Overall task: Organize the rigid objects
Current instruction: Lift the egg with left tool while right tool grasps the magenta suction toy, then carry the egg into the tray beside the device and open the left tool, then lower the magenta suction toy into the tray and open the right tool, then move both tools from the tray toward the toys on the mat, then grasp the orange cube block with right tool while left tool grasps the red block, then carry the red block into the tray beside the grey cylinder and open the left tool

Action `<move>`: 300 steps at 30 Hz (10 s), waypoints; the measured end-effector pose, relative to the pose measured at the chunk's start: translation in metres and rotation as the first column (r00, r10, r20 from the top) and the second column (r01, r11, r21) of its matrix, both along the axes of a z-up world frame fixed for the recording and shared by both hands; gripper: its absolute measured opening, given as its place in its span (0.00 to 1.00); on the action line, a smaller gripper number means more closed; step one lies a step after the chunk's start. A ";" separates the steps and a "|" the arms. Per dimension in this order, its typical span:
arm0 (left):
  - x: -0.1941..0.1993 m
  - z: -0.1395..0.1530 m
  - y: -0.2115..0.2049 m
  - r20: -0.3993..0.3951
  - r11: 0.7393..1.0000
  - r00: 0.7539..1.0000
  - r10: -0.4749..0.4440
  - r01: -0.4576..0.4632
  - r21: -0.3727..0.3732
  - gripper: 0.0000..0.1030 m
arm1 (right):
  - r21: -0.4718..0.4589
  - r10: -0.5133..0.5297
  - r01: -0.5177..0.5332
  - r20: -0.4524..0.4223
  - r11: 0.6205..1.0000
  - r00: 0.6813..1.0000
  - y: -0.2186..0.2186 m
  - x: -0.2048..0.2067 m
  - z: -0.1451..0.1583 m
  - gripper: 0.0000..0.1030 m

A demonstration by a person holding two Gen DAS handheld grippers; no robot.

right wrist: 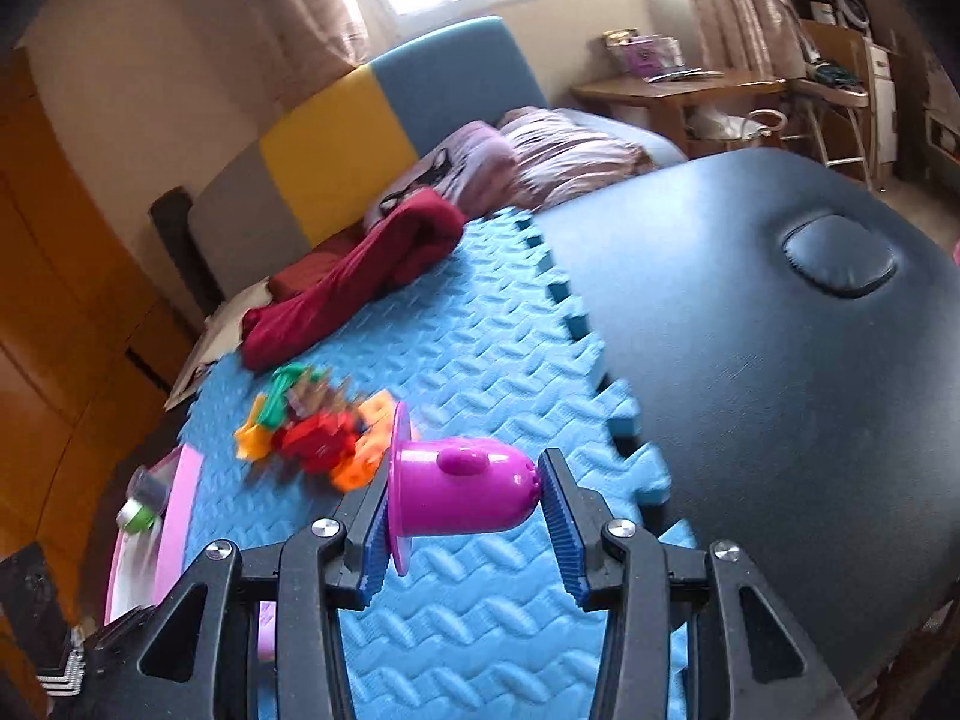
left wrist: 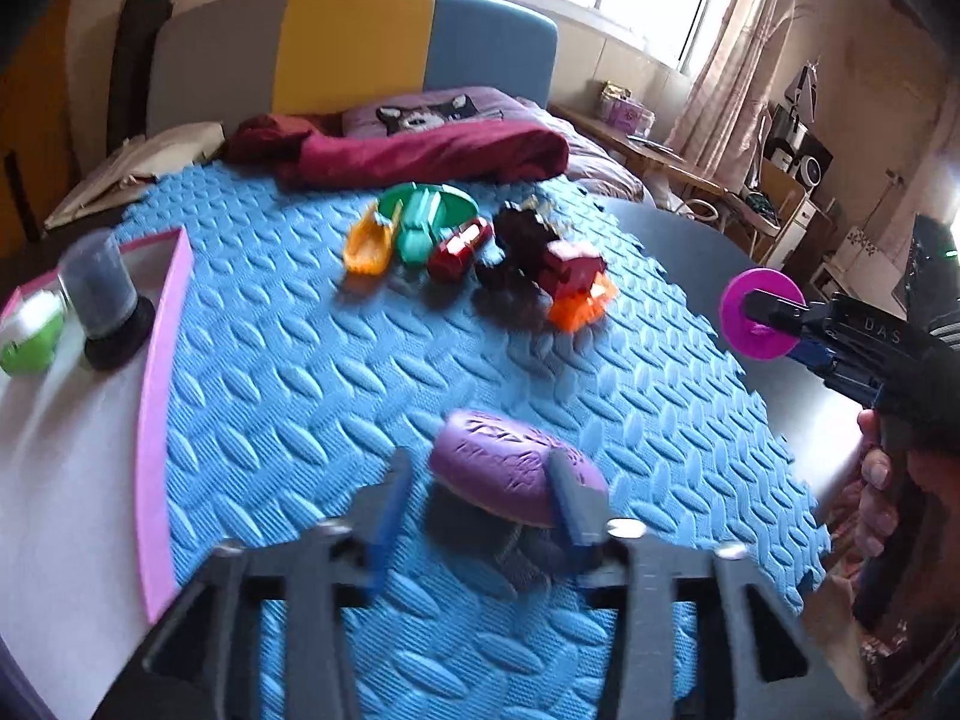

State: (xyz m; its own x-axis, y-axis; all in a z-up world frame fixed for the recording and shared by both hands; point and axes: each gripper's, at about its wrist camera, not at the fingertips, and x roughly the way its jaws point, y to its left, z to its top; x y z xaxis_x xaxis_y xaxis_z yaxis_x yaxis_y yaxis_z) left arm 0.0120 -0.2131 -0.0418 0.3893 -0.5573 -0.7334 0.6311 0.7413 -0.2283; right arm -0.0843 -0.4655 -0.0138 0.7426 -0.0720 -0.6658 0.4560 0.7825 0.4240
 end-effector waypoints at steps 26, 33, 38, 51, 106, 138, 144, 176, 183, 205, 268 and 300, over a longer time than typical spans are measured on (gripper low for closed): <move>0.007 -0.003 -0.054 0.090 0.977 0.995 -0.036 0.016 0.215 0.72 | -0.054 0.035 -0.033 0.028 0.998 0.999 0.052 -0.017 -0.018 0.44; 0.010 -0.018 -0.059 0.108 0.965 0.990 -0.089 0.058 0.256 0.43 | -0.019 0.024 -0.024 0.024 1.000 0.999 0.052 -0.023 -0.023 0.44; 0.011 -0.013 -0.036 0.054 0.985 0.997 -0.050 0.040 0.168 0.43 | -0.021 0.032 -0.032 0.022 0.999 0.999 0.056 -0.023 -0.023 0.44; 0.014 0.027 0.039 0.016 0.999 0.999 0.044 -0.044 0.022 0.43 | -0.047 0.113 -0.112 0.023 0.993 0.993 0.090 -0.002 -0.014 0.44; 0.056 0.020 0.256 0.060 0.831 0.830 0.554 -0.556 0.011 0.80 | -0.425 0.609 -0.660 -0.270 0.620 0.746 0.350 0.167 -0.004 0.44; 0.038 0.012 0.298 -0.028 0.769 0.770 0.637 -0.638 -0.039 0.80 | -0.133 0.704 -0.740 -0.236 0.660 0.670 0.352 0.166 -0.009 0.49; 0.035 0.012 0.298 -0.028 0.776 0.777 0.629 -0.630 -0.025 0.80 | -0.135 0.673 -0.727 -0.297 0.673 0.678 0.371 0.191 -0.026 0.33; 0.009 0.026 0.184 -0.071 0.944 0.944 0.322 -0.326 -0.053 0.87 | -0.191 0.441 -0.468 -0.168 0.863 0.882 0.233 0.098 -0.021 0.34; -0.002 0.026 0.146 -0.073 0.972 0.972 0.224 -0.228 -0.051 0.91 | -0.181 0.289 -0.311 -0.136 0.933 0.948 0.166 0.071 -0.032 0.38; -0.007 0.028 0.105 -0.064 0.980 0.978 0.197 -0.197 0.005 0.94 | 0.005 0.323 -0.323 -0.019 0.946 0.946 0.077 0.101 -0.034 0.40; 0.072 -0.004 -0.099 0.048 0.994 0.999 -0.013 0.008 0.112 0.44 | -0.202 0.015 -0.043 -0.137 0.978 0.991 0.028 0.045 -0.051 0.61; 0.043 -0.002 -0.048 0.052 0.999 0.999 -0.013 0.011 0.037 0.15 | -0.213 0.013 -0.043 -0.142 0.976 0.990 0.029 0.044 -0.051 0.61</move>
